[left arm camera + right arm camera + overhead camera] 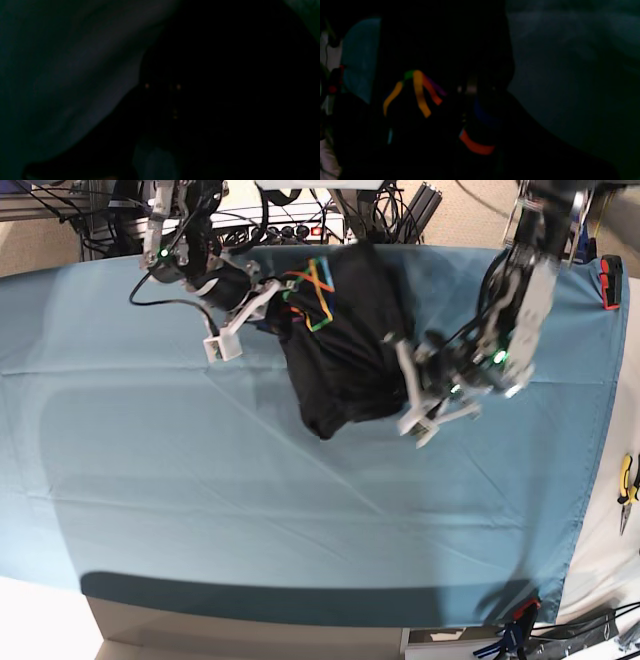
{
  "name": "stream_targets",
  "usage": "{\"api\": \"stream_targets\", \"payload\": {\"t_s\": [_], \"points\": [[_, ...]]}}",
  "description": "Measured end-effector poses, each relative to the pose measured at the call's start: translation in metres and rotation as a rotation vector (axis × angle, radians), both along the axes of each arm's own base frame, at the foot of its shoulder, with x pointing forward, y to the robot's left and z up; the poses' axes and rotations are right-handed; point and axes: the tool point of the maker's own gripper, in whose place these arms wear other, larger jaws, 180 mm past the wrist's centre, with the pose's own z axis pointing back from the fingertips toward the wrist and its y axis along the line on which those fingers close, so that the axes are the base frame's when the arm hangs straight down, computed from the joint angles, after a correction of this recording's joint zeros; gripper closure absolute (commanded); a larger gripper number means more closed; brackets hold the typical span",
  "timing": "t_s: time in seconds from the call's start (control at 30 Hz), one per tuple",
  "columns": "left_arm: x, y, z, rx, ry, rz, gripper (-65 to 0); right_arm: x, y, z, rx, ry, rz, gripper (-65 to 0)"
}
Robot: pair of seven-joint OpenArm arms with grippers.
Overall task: Fold the T-shirt properly
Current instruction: 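Grasp the plain shirt end with the left gripper and drag it outward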
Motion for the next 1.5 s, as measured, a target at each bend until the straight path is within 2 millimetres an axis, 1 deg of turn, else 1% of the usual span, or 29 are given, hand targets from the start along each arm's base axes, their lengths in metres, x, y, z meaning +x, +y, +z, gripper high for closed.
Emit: {"api": "stream_targets", "payload": {"t_s": [0.13, 0.23, 0.33, 0.43, 0.53, 0.73, 0.8, 0.9, 1.07, 1.1, 1.17, 1.2, 1.23, 1.27, 1.33, 1.4, 1.47, 1.5], "points": [[0.013, -0.009, 0.005, 0.011, -0.021, -0.030, 0.0, -0.015, 0.029, -0.001, 0.040, 0.023, 0.070, 0.0], [0.022, -0.007, 0.008, 0.018, -0.032, -0.028, 0.0, -0.023, 0.052, 0.001, 0.059, 0.023, 0.132, 0.0], [0.030, -0.003, 0.008, 0.026, -0.031, -0.021, 0.0, -0.022, 0.059, 0.001, 0.031, -0.005, 0.155, 0.0], [0.030, 0.002, 0.001, 0.054, -0.024, -0.014, 0.0, -0.021, 0.056, -0.002, 0.010, -0.007, 0.153, 0.0], [0.030, 0.007, -0.001, 0.072, -0.025, -0.012, 0.0, -0.017, 0.043, -0.003, -0.005, -0.009, 0.119, 0.0], [0.032, 0.013, -0.003, 0.107, -0.034, 0.006, 0.0, 0.001, 0.006, -0.003, -0.047, -0.030, 0.010, 0.0], [0.033, 0.013, -0.003, 0.106, -0.034, 0.006, 0.0, 0.006, -0.004, -0.002, -0.054, -0.041, -0.021, 0.0], [0.033, 0.013, -0.003, 0.106, -0.034, 0.006, 0.0, 0.007, -0.007, -0.001, -0.054, -0.043, -0.030, 0.0], [0.032, 0.013, -0.003, 0.103, -0.033, 0.006, 0.0, 0.007, -0.004, -0.001, -0.051, -0.043, -0.024, 0.0], [0.032, 0.013, -0.003, 0.103, -0.033, 0.005, -1.9, 0.007, -0.004, -0.001, -0.052, -0.044, -0.022, -3.0], [0.034, 0.015, -0.003, 0.123, -0.041, 0.007, -17.6, 0.011, -0.006, -0.001, -0.080, -0.065, -0.010, -21.7], [0.036, 0.020, -0.005, 0.157, -0.055, 0.011, -24.8, 0.014, -0.010, 0.000, -0.110, -0.090, -0.005, -29.6], [0.039, 0.025, -0.005, 0.185, -0.069, 0.020, -29.6, 0.020, -0.016, 0.001, -0.139, -0.116, -0.009, -33.4], [0.041, 0.030, -0.005, 0.213, -0.081, 0.022, -31.2, 0.027, -0.025, 0.002, -0.177, -0.138, -0.021, -33.7], [0.044, 0.041, -0.006, 0.251, -0.090, 0.061, -31.1, 0.044, -0.054, 0.007, -0.257, -0.166, -0.082, -33.7], [0.047, 0.058, -0.007, 0.297, -0.098, 0.086, -31.1, 0.062, -0.089, 0.017, -0.315, -0.197, -0.164, -33.7], [0.049, 0.076, -0.007, 0.337, -0.101, 0.115, -30.9, 0.074, -0.115, 0.028, -0.345, -0.226, -0.228, -33.7], [0.049, 0.084, -0.007, 0.353, -0.101, 0.117, -30.9, 0.077, -0.123, 0.032, -0.341, -0.235, -0.254, -33.7]]}}
